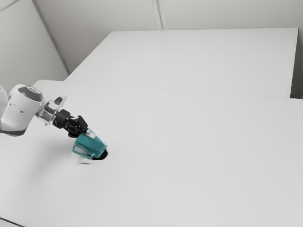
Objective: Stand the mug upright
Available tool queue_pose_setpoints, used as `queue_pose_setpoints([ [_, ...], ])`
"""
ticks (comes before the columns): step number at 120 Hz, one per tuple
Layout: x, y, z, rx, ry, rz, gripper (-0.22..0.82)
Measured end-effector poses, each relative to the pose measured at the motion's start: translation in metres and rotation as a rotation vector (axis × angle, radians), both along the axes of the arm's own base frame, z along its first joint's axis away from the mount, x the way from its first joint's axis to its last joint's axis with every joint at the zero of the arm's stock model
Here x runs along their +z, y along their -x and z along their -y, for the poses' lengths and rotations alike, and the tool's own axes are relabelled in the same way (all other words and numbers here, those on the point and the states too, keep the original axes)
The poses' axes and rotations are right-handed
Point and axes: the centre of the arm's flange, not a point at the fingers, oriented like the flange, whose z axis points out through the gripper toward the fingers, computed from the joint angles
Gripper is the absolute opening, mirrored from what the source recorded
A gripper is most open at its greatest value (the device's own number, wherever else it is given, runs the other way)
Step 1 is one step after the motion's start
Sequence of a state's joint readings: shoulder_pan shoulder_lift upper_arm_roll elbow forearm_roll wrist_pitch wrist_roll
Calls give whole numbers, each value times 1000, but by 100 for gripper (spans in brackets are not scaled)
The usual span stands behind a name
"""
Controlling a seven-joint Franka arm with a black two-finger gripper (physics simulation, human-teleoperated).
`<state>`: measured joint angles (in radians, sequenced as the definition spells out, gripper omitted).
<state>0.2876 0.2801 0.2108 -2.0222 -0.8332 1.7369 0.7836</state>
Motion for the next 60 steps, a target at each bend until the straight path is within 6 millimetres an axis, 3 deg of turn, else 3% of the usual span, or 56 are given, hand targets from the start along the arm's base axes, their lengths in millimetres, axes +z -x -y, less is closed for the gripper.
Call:
queue_pose_setpoints([
  [14, 7, -4, 10, -19, 4, 18, -16],
  [41, 42, -13, 37, -86, -23, 71, -17],
  [50, 51, -21, 53, -145, -71, 81, -17],
  [60, 62, -39, 85, -233, -152, 112, -17],
])
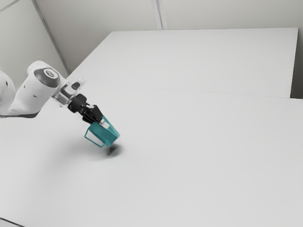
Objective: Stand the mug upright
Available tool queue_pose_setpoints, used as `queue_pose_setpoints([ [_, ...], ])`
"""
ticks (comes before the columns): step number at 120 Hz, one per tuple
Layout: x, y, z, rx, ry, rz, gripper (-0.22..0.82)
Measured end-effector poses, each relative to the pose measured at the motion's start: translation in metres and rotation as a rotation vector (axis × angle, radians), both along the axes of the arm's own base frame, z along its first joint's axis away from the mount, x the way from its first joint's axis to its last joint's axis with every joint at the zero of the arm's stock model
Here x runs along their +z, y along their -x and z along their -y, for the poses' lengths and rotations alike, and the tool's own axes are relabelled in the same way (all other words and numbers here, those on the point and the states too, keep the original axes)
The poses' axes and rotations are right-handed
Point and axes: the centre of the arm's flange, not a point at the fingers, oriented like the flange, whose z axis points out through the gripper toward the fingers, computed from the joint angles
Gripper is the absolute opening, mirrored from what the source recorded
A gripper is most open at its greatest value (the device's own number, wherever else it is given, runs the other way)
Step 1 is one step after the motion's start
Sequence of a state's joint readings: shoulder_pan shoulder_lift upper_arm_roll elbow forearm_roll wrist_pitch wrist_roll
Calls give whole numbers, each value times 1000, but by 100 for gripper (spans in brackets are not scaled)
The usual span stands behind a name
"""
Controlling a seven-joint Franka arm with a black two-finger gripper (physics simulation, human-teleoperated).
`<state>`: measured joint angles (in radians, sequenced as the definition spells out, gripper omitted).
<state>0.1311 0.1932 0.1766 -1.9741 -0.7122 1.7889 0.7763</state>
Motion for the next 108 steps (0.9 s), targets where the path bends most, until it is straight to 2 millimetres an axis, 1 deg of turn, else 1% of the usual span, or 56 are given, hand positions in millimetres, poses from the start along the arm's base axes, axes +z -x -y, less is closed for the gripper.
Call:
queue_pose_setpoints([
  [13, 10, -23, 36, -102, -129, 52, -17],
  [27, 11, -34, 72, -212, -296, 79, -17],
  [41, 2, -42, 109, -295, -443, 112, -17],
  [53, -9, -52, 132, -315, -532, 165, -17],
  [65, -8, -62, 148, -328, -621, 239, -17],
  [78, -5, -68, 159, -319, -681, 301, -17],
  [98, -22, -76, 170, -301, -733, 329, -17],
  [108, -25, -78, 175, -298, -756, 340, -17],
])
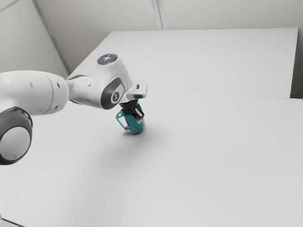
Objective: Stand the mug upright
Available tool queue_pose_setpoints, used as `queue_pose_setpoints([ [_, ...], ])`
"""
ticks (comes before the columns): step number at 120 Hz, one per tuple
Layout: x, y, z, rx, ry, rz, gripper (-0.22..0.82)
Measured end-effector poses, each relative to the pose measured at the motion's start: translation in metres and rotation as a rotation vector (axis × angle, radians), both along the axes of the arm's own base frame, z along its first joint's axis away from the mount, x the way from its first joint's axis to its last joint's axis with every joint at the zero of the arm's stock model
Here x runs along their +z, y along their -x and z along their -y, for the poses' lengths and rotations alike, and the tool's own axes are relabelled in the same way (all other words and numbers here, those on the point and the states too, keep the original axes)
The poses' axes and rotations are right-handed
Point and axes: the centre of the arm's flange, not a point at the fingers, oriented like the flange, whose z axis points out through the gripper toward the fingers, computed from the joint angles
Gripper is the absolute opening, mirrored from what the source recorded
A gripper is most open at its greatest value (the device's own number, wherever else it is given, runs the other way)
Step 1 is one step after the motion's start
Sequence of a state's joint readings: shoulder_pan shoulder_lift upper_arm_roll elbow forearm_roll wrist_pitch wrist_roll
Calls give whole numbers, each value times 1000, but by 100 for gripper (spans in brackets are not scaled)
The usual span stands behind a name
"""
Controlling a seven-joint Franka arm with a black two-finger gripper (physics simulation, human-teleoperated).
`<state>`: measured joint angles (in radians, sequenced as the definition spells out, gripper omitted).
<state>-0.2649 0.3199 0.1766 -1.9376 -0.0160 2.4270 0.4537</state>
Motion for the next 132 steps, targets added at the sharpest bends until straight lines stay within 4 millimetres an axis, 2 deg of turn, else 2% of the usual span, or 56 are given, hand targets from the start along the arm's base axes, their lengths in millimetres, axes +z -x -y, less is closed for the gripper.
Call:
queue_pose_setpoints([
  [44, -5, -3, 1, 76, -7, 25, -17],
  [48, -6, -3, 1, 82, -4, 25, -12],
  [68, -5, -4, 0, 99, -2, 28, 24],
  [84, 3, -6, -1, 101, -3, 42, 41],
  [96, 18, -6, 0, 100, 1, 62, 48],
  [108, 42, -4, -2, 101, 10, 86, 53],
  [132, 122, 18, -15, 125, 40, 113, 57],
])
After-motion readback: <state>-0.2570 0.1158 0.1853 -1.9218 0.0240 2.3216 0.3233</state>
